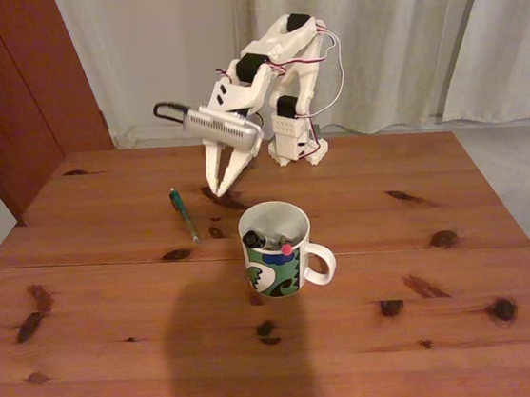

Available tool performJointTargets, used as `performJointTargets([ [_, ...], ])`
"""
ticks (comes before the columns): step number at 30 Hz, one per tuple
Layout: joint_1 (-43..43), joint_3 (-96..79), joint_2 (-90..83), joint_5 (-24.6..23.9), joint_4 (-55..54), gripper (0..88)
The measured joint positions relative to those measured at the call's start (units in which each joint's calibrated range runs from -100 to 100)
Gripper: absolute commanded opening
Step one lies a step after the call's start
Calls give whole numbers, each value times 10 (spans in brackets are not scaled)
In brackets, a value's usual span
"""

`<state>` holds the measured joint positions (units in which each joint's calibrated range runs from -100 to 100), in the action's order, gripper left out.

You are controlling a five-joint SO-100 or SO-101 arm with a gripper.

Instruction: Clean up the desk and place the pens and markers into the cup

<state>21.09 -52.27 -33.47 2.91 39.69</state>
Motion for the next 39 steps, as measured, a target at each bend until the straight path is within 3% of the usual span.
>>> performJointTargets([
  [11, 12, 217, 124, 47, 202, 7],
  [29, 23, 303, 232, 178, 207, 7],
  [34, 43, 303, 245, 233, 207, 8],
  [39, 63, 304, 265, 252, 207, 8],
])
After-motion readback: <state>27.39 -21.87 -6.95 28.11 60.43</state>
